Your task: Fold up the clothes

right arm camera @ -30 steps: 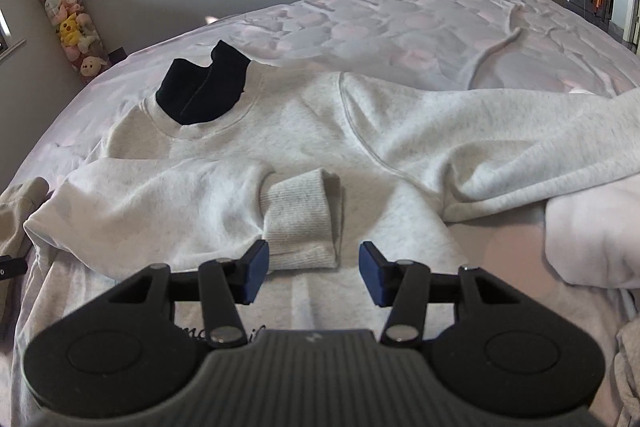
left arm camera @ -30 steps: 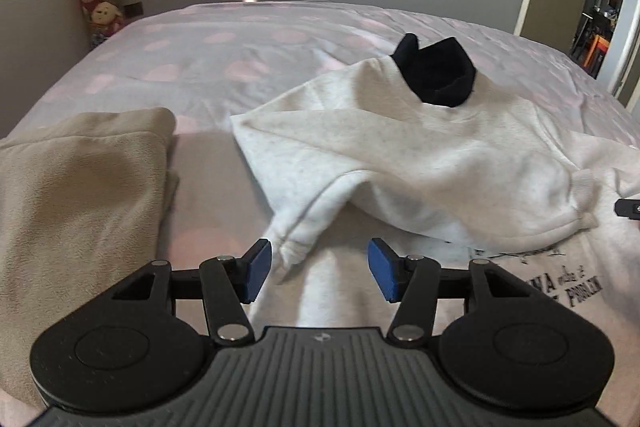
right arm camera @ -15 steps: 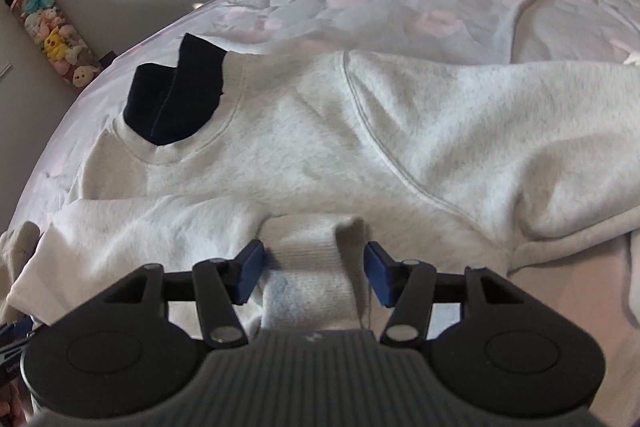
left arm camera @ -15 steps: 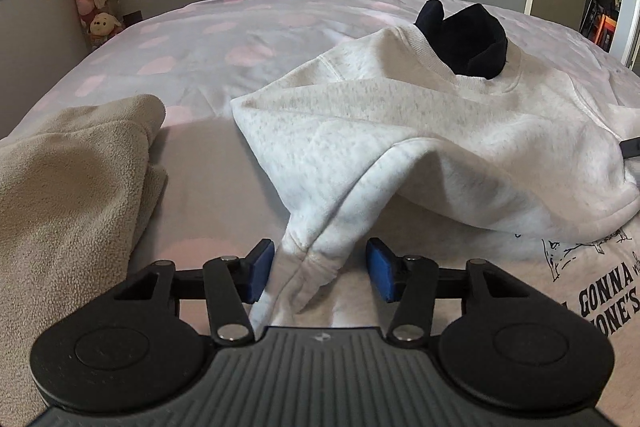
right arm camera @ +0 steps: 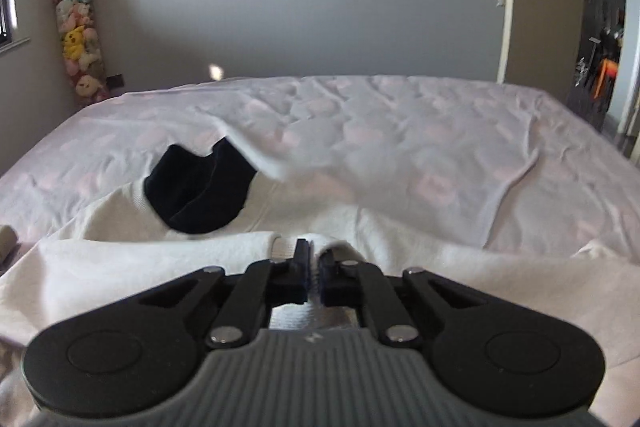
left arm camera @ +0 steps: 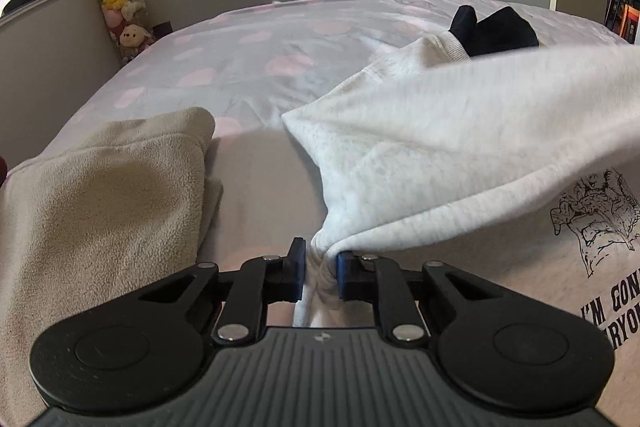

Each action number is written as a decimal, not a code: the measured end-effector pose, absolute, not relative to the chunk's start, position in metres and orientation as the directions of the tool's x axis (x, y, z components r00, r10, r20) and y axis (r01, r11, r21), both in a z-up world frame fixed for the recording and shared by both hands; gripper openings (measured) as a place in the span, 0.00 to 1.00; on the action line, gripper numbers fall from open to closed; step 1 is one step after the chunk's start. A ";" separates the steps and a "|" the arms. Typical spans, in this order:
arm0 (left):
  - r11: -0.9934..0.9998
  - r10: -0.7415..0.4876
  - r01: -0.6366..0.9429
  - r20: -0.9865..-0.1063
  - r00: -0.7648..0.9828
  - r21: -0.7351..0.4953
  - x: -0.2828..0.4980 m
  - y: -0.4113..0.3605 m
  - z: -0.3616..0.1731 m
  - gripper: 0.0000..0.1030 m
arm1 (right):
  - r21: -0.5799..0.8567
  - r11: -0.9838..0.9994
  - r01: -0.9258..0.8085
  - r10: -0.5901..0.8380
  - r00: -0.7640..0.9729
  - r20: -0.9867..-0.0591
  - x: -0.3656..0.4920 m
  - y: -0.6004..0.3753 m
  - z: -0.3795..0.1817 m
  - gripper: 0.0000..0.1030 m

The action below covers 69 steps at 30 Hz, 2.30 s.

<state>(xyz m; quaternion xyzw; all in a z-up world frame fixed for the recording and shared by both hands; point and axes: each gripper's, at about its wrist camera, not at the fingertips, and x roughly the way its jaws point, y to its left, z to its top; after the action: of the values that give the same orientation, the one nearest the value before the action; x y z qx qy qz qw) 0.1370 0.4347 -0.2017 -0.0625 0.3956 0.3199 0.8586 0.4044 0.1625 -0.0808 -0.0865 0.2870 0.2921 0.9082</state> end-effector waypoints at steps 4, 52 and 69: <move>0.788 0.488 -0.597 -0.743 0.459 0.149 0.139 0.437 -0.209 0.13 | 0.018 0.837 -0.547 0.424 0.627 -0.654 0.440 0.161 -0.108 0.04; 0.788 0.509 -0.602 -0.684 0.522 0.126 0.248 0.526 -0.189 0.56 | 0.140 0.671 -0.728 0.609 0.435 -0.663 0.434 0.199 -0.176 0.18; 0.752 0.511 -0.653 -0.704 0.493 0.088 0.269 0.539 -0.190 0.08 | 0.190 0.738 -0.647 0.612 0.523 -0.593 0.397 0.137 -0.177 0.30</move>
<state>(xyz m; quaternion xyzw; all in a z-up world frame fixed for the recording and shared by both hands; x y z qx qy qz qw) 0.2690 0.5385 -0.1905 -0.0954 0.3722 0.3390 0.8588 0.3972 0.1367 -0.1769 -0.0268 0.3286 0.3609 0.8724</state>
